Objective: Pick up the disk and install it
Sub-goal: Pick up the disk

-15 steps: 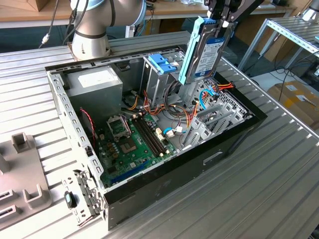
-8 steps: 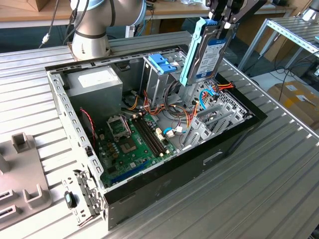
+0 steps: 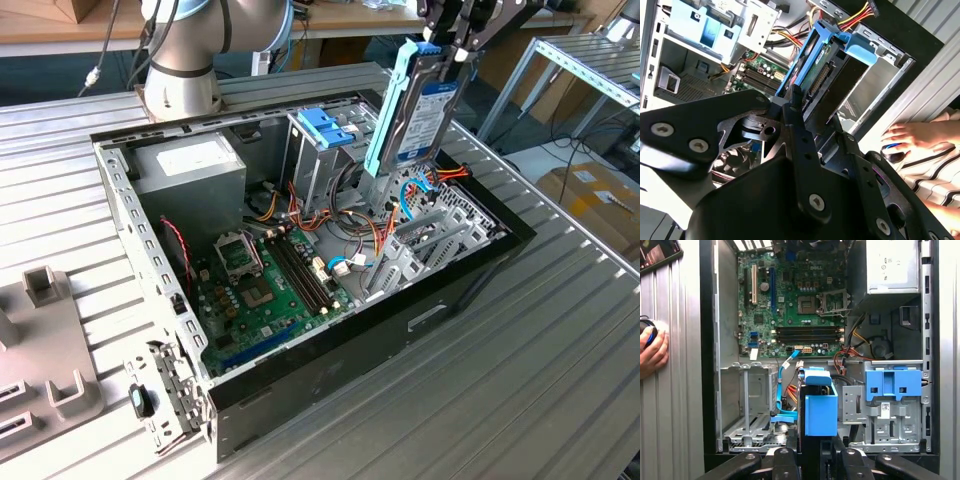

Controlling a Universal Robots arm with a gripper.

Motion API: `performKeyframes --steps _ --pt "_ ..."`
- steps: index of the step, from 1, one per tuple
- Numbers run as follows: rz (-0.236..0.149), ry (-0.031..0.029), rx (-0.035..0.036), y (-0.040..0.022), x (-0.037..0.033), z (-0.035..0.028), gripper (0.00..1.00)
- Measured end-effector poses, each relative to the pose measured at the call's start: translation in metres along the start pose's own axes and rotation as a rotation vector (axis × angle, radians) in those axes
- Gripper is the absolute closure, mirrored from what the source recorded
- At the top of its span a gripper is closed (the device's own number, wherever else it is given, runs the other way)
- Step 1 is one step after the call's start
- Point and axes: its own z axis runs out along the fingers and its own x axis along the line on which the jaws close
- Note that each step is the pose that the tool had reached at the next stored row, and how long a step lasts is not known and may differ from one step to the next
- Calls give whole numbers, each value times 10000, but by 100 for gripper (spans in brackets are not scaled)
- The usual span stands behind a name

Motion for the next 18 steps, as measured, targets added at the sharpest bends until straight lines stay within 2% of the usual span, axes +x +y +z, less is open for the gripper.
performKeyframes --steps 18 --pt "0 -1 0 -4 194 10 65"
